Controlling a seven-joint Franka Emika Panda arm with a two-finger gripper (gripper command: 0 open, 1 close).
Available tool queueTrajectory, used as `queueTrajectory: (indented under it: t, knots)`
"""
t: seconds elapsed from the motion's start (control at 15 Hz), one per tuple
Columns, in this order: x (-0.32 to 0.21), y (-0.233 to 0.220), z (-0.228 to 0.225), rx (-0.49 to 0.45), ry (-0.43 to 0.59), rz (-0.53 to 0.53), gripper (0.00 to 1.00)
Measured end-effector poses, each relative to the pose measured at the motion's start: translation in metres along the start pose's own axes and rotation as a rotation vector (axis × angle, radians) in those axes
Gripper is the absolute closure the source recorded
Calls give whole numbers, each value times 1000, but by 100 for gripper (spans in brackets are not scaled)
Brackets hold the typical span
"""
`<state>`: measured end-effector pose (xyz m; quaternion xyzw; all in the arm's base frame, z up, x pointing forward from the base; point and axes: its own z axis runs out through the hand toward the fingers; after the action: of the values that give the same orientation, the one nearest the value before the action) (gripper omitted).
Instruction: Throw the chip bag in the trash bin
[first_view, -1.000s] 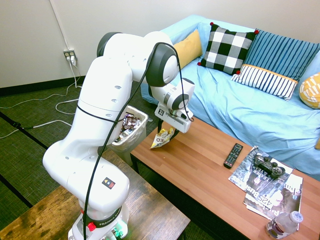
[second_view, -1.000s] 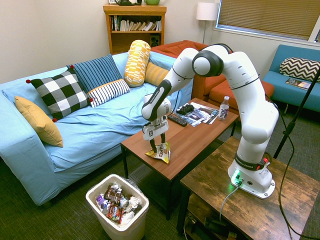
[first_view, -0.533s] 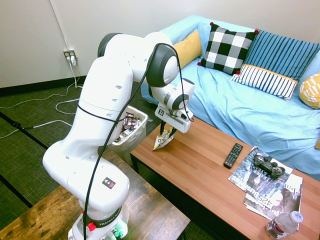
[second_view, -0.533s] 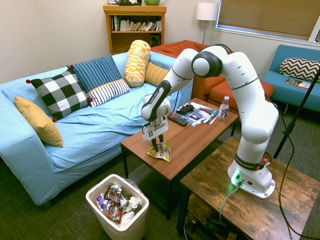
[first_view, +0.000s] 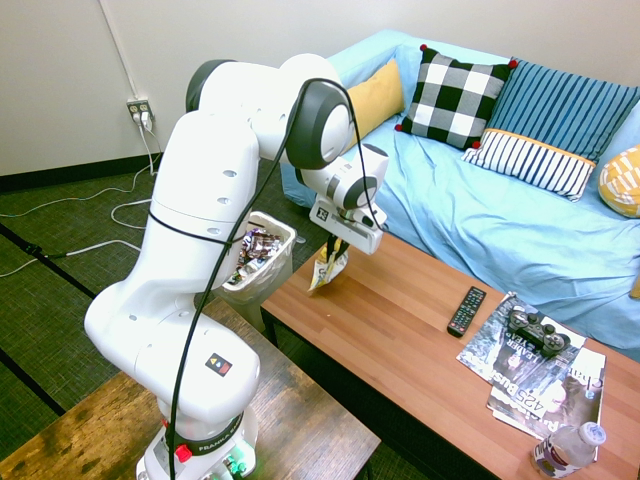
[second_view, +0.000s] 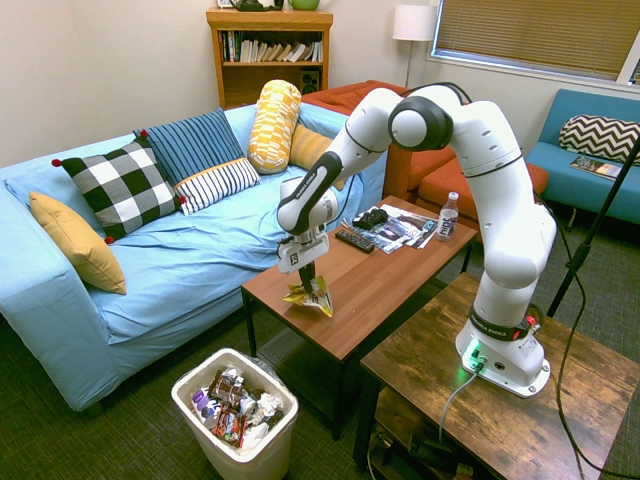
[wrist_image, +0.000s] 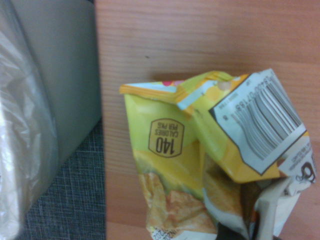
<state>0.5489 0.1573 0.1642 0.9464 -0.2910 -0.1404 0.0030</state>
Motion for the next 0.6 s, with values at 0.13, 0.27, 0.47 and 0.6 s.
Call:
queueTrajectory:
  t: [0.13, 0.27, 0.47, 0.6]
  knots:
    - [-33, -24, -24, -17, 39, -37, 100]
    - [-67, -53, -32, -51, 73, -77, 100]
    - [-123, -111, -32, -84, 140, -137, 100]
    - [-157, -146, -28, -83, 146, -177, 100]
